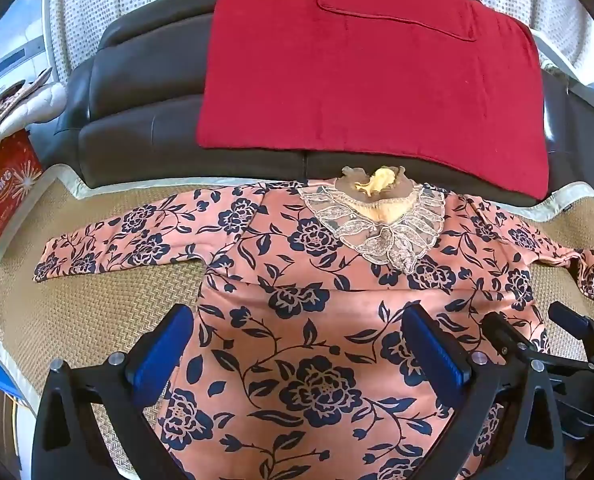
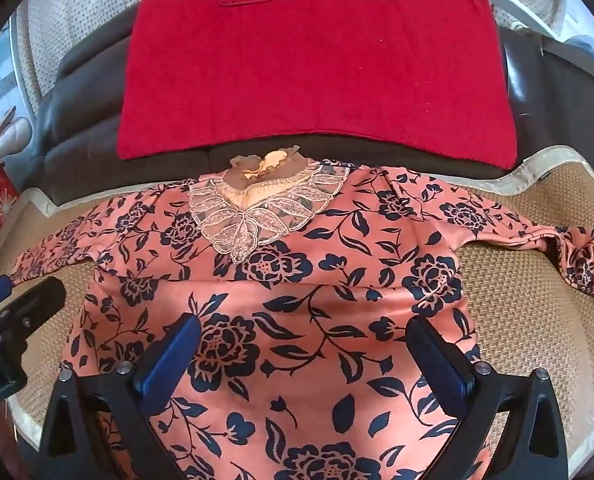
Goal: Fold small clothes
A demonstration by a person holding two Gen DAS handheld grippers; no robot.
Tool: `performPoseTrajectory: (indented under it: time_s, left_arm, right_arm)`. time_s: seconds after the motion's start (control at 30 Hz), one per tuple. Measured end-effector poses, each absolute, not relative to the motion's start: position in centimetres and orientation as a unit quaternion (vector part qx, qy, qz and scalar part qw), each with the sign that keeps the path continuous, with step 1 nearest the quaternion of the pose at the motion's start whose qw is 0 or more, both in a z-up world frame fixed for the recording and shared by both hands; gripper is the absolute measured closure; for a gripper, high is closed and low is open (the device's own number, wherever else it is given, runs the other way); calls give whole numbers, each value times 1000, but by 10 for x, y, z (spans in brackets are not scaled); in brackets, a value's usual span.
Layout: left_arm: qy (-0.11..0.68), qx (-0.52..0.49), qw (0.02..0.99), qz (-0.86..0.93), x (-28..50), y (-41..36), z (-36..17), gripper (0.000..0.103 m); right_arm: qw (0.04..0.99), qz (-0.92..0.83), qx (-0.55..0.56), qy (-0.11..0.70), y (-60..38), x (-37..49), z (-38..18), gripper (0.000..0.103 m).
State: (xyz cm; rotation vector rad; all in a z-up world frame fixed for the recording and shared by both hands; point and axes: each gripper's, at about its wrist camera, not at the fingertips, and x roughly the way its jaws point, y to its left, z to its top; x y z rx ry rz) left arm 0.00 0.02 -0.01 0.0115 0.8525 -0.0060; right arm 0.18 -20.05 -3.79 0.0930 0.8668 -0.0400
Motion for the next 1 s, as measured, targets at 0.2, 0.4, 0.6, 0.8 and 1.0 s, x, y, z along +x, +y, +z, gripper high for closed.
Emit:
performPoseTrajectory:
  time_s: [0.2,0.4,0.6,0.8,1.0]
  left_arm:
    - [413,5,911,-7,-3,-3,-1,0]
    - [415,9,910,-7,-1,-3,-1,0]
    - [412,7,911,-7,0,-1,-1,0]
    - [409,11,913,-4,0,-3,-1,0]
    - [407,11,913,-6,0,-3,0,0]
  right_arm:
    - [906,-22,42,420,-201,-4,-36,0]
    - [907,-25,39,419,-196,-5,-30,0]
    - [911,-24,40,411,-196,-6,-28,0]
    - [910,-17,42,413,-199,-5,-28,0]
    - [915,-21,35,402,-193,-10,-24,0]
